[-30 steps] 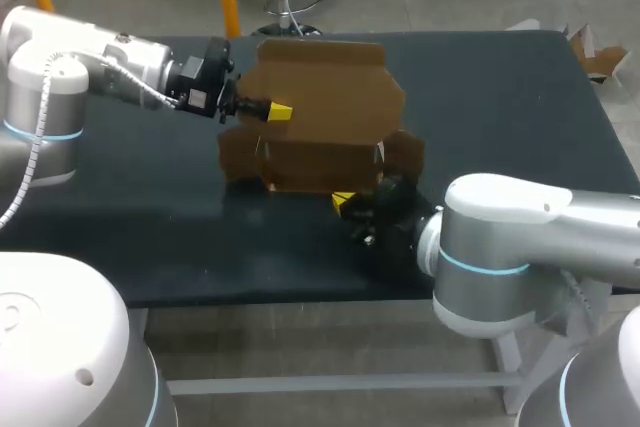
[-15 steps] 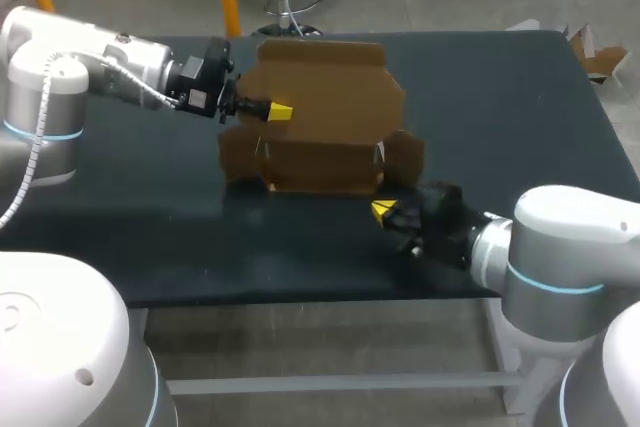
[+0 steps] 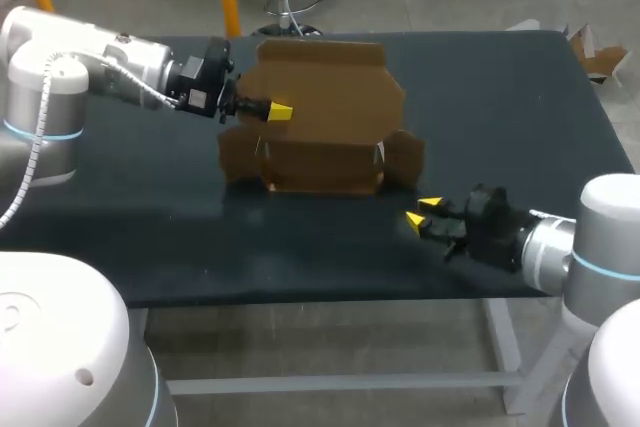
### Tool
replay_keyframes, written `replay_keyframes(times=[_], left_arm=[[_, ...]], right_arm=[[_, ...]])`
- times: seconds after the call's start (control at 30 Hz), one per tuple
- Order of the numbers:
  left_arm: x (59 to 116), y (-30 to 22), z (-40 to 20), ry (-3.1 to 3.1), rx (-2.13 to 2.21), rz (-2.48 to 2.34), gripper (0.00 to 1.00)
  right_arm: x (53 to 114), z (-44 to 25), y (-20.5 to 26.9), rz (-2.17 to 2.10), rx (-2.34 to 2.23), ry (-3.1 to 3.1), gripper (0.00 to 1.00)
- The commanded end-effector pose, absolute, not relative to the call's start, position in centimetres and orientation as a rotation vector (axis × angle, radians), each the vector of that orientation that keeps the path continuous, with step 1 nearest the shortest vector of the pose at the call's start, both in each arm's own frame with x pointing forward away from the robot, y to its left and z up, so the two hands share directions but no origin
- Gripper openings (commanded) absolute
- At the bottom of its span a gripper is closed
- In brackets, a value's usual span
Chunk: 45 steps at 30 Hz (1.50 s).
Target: Assemble the packaging by folding the flat box into shape, placing the metal phone stand inside, and closing the box properly
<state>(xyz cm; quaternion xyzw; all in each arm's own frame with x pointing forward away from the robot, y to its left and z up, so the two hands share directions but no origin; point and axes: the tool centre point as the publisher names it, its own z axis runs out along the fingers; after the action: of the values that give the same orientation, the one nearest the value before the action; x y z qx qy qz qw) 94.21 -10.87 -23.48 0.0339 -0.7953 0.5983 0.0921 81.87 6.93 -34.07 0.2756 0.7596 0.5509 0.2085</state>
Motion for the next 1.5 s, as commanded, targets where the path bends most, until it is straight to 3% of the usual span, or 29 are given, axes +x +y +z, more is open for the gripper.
replay_keyframes(times=[0.03, 0.1, 0.17, 0.3, 0.47, 1.13, 1.5], left_arm=[[94.3, -10.7, -23.8, -2.362, 0.098, 1.772, 0.0], [94.3, -10.7, -23.8, -2.362, 0.098, 1.772, 0.0], [94.3, -10.7, -23.8, -2.362, 0.098, 1.772, 0.0], [94.3, -10.7, -23.8, -2.362, 0.098, 1.772, 0.0], [94.3, -10.7, -23.8, -2.362, 0.098, 1.772, 0.0], [94.3, -10.7, -23.8, -2.362, 0.098, 1.772, 0.0], [94.3, -10.7, -23.8, -2.362, 0.098, 1.772, 0.0]], right_arm=[[81.8, -34.2, 5.1, 1.577, 0.711, 2.136, 0.45], [82.3, -34.4, 4.9, 1.56, 0.705, 2.145, 0.49], [82.8, -34.6, 4.5, 1.541, 0.685, 2.15, 0.66], [83.8, -34.8, 3.8, 1.53, 0.679, 2.15, 0.85], [84.8, -34.8, 3.0, 1.499, 0.673, 2.154, 0.95], [91.8, -36.1, 2.5, 1.546, 0.661, 2.163, 0.91], [94.4, -36.4, 4.3, 1.57, 0.633, 2.18, 0.74]])
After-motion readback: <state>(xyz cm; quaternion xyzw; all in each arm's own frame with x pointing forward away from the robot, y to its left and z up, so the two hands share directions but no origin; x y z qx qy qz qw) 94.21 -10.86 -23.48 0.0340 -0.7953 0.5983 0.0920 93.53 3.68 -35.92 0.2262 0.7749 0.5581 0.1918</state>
